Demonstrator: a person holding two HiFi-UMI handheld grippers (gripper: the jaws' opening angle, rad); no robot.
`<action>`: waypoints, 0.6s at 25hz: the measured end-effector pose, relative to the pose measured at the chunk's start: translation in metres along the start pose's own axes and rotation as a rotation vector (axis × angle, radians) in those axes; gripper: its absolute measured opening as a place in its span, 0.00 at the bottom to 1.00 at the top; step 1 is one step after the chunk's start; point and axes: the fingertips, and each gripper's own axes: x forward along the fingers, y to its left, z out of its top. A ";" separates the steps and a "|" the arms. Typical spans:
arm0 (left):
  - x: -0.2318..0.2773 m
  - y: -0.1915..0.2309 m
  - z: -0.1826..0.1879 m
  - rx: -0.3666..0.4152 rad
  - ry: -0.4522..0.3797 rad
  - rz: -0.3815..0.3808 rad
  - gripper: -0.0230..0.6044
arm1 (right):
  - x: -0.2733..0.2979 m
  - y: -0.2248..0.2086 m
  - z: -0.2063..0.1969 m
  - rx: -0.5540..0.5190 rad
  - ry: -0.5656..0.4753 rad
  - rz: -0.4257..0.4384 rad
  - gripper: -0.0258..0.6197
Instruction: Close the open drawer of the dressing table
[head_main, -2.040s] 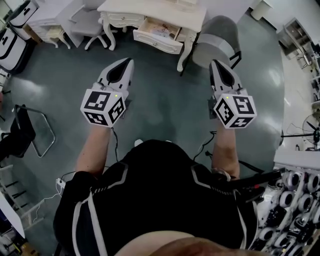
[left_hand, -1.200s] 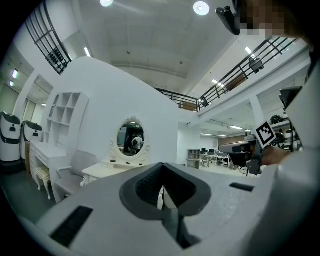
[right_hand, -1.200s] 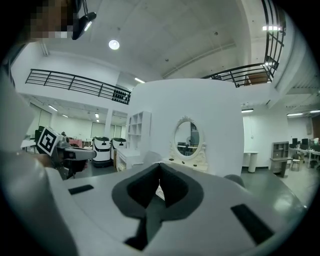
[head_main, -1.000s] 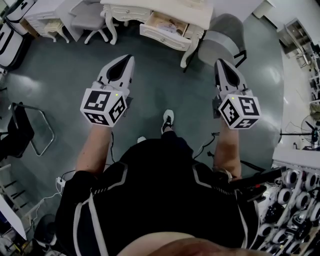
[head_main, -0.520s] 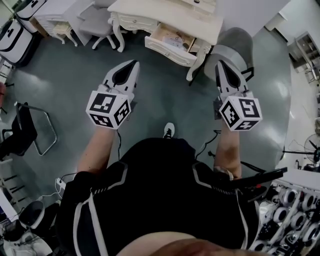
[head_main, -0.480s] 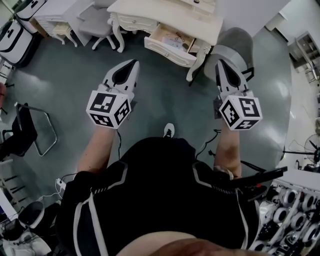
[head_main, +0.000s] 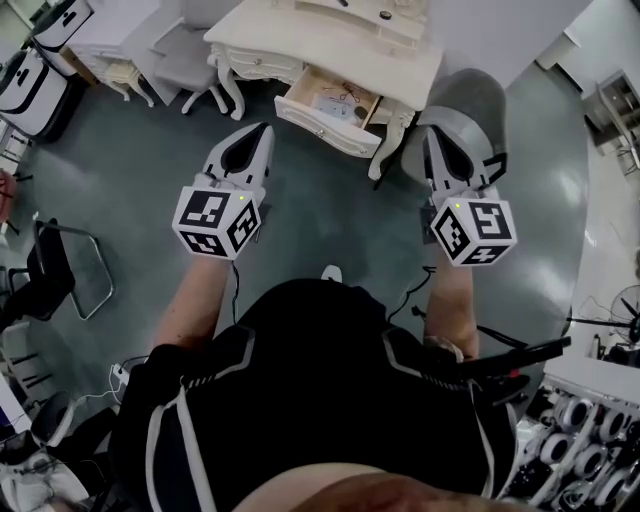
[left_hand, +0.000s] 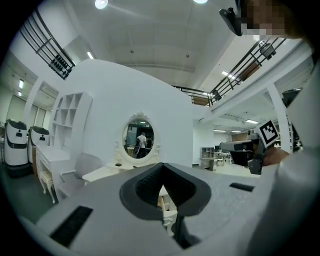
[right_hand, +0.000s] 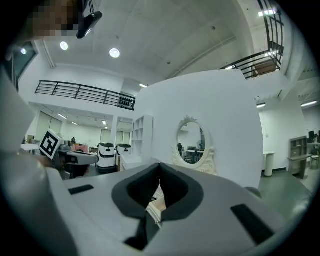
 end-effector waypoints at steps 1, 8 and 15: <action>0.007 -0.002 0.001 0.001 -0.001 0.000 0.04 | 0.003 -0.006 0.000 -0.002 -0.002 0.004 0.05; 0.051 -0.023 -0.004 0.010 0.015 0.000 0.04 | 0.006 -0.046 -0.007 0.002 -0.005 0.023 0.05; 0.084 -0.027 -0.011 0.022 0.035 -0.003 0.04 | 0.026 -0.076 -0.019 0.011 0.007 0.039 0.05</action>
